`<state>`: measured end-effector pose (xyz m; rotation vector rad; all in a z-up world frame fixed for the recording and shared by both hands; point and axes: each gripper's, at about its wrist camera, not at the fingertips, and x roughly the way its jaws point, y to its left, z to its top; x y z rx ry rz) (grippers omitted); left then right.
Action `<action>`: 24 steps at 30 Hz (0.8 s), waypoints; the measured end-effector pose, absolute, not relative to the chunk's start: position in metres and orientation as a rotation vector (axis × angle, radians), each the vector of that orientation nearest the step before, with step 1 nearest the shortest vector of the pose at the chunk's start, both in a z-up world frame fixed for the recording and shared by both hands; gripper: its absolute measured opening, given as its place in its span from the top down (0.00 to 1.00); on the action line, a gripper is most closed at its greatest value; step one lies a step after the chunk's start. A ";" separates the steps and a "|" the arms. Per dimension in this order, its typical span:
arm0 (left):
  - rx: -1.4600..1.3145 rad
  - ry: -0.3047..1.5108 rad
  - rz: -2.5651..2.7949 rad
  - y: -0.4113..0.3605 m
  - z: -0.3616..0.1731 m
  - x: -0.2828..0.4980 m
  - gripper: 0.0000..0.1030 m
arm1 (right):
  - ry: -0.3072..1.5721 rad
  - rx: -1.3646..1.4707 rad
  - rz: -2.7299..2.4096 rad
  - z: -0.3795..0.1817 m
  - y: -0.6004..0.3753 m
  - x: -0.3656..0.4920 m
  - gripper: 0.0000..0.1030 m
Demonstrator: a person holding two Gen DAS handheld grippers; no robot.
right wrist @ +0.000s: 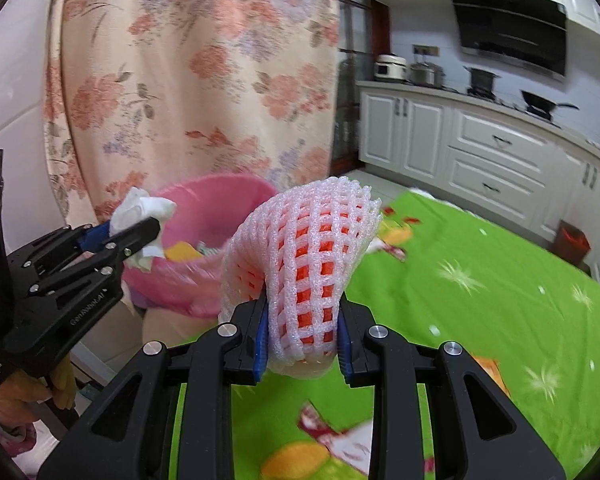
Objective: Collect trash
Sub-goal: 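Lift the tissue and foam net and carry them over the pink bin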
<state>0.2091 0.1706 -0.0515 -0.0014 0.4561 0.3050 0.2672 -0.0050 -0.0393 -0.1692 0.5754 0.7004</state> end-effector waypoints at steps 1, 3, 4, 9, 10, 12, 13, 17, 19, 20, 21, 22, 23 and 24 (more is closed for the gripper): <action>0.002 0.460 0.317 0.177 -0.050 0.211 0.76 | 0.568 -0.172 0.715 -0.036 0.002 0.270 0.74; 0.006 0.466 0.332 0.187 -0.047 0.215 0.76 | 0.560 -0.172 0.738 -0.031 0.012 0.274 0.74; 0.005 0.469 0.335 0.190 -0.046 0.217 0.76 | 0.556 -0.174 0.748 -0.030 0.018 0.277 0.74; 0.013 0.466 0.366 0.207 -0.039 0.228 0.76 | 0.554 -0.183 0.789 -0.026 0.042 0.290 0.74; 0.007 0.464 0.372 0.212 -0.038 0.231 0.76 | 0.553 -0.183 0.796 -0.025 0.046 0.292 0.74; -0.018 0.470 0.377 0.222 -0.037 0.236 0.76 | 0.550 -0.187 0.808 -0.024 0.054 0.295 0.74; -0.028 0.472 0.380 0.225 -0.036 0.238 0.76 | 0.549 -0.194 0.815 -0.024 0.059 0.297 0.74; -0.063 0.481 0.403 0.245 -0.035 0.246 0.76 | 0.552 -0.207 0.846 -0.024 0.077 0.303 0.73; -0.062 0.488 0.412 0.253 -0.035 0.251 0.76 | 0.554 -0.217 0.861 -0.024 0.087 0.307 0.73; -0.064 0.490 0.415 0.257 -0.035 0.253 0.76 | 0.556 -0.219 0.866 -0.025 0.091 0.309 0.73; -0.068 0.493 0.417 0.260 -0.036 0.255 0.75 | 0.559 -0.222 0.871 -0.026 0.095 0.310 0.73; -0.077 0.498 0.422 0.266 -0.036 0.257 0.75 | 0.562 -0.223 0.877 -0.027 0.099 0.313 0.73; -0.084 0.501 0.427 0.269 -0.037 0.259 0.75 | 0.562 -0.224 0.880 -0.027 0.102 0.314 0.73; -0.091 0.502 0.432 0.273 -0.037 0.260 0.75 | 0.563 -0.225 0.885 -0.027 0.105 0.315 0.73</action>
